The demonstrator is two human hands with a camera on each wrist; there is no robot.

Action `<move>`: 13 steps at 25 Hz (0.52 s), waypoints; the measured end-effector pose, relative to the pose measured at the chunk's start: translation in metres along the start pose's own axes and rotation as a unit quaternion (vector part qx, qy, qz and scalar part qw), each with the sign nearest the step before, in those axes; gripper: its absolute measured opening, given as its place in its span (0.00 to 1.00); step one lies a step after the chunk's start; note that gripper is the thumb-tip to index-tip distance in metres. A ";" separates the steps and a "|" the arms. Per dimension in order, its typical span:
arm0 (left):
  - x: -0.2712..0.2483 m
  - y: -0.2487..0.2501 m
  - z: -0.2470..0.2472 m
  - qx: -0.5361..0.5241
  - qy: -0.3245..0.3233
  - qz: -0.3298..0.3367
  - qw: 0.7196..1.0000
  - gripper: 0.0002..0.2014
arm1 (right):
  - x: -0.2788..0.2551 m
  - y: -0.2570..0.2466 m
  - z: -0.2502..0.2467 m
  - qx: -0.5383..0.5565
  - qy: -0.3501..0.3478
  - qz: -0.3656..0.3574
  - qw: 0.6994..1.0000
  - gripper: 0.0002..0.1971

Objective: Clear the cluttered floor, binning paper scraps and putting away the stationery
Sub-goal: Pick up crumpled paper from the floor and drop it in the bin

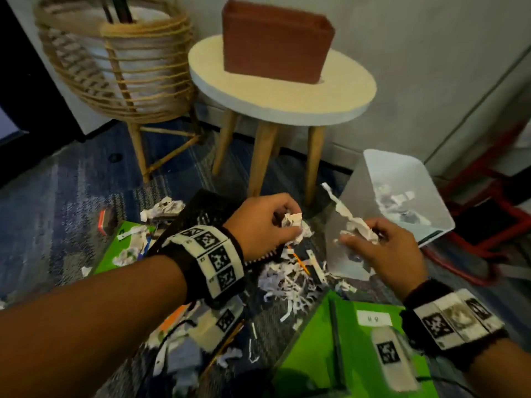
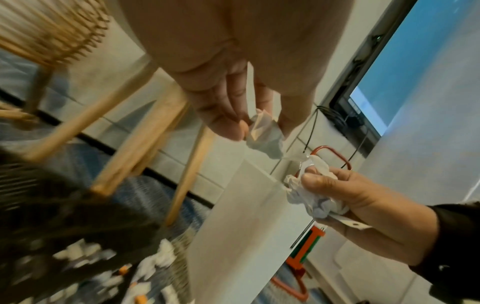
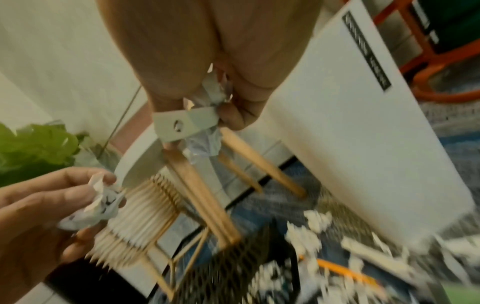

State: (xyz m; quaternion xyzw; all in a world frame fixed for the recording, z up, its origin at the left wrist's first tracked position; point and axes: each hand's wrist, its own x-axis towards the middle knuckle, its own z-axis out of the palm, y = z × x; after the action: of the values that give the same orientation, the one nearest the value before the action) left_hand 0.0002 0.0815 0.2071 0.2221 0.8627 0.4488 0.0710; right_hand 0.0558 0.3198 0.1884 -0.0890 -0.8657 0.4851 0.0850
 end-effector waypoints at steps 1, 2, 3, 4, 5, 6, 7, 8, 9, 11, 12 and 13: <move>0.013 0.014 0.002 -0.007 0.011 0.007 1.000 0.09 | 0.014 -0.002 -0.018 0.004 0.037 -0.006 0.999 0.12; 0.024 0.027 0.005 -0.013 0.020 0.011 1.000 0.09 | 0.029 -0.001 -0.034 0.007 0.079 -0.010 0.997 0.13; 0.034 0.038 0.007 -0.017 0.031 0.015 0.999 0.08 | 0.045 0.001 -0.049 0.007 0.119 -0.010 0.993 0.13; 0.043 0.047 0.009 -0.021 0.044 0.018 0.999 0.08 | 0.061 0.004 -0.062 0.003 0.152 -0.008 0.988 0.12; 0.051 0.055 0.011 -0.027 0.057 0.019 0.998 0.08 | 0.076 0.007 -0.072 -0.003 0.175 -0.001 0.985 0.11; 0.057 0.060 0.013 -0.033 0.067 0.017 0.997 0.09 | 0.089 0.009 -0.078 -0.011 0.191 0.008 0.982 0.11; 0.062 0.064 0.015 -0.039 0.071 0.012 0.997 0.10 | 0.101 0.013 -0.082 -0.023 0.203 0.019 0.979 0.11; 0.068 0.068 0.019 -0.041 0.070 0.008 0.997 0.12 | 0.110 0.020 -0.085 -0.041 0.205 0.036 0.977 0.11; 0.074 0.071 0.023 -0.040 0.069 0.003 0.997 0.14 | 0.117 0.030 -0.087 -0.067 0.190 0.058 0.978 0.11; 0.083 0.075 0.032 -0.043 0.070 -0.002 0.997 0.15 | 0.120 0.056 -0.081 -0.120 0.094 0.103 0.983 0.17; 0.086 0.076 0.037 -0.047 0.073 -0.004 0.996 0.15 | 0.118 0.067 -0.077 -0.128 0.043 0.117 0.984 0.23; 0.091 0.077 0.042 -0.052 0.075 -0.004 0.996 0.15 | 0.116 0.075 -0.075 -0.127 0.021 0.117 0.985 0.27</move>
State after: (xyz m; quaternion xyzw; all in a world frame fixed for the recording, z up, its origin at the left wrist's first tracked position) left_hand -0.0424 0.1914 0.2517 0.1800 0.8419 0.5083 0.0198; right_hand -0.0333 0.4477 0.1704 -0.2102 -0.9021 0.3755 0.0334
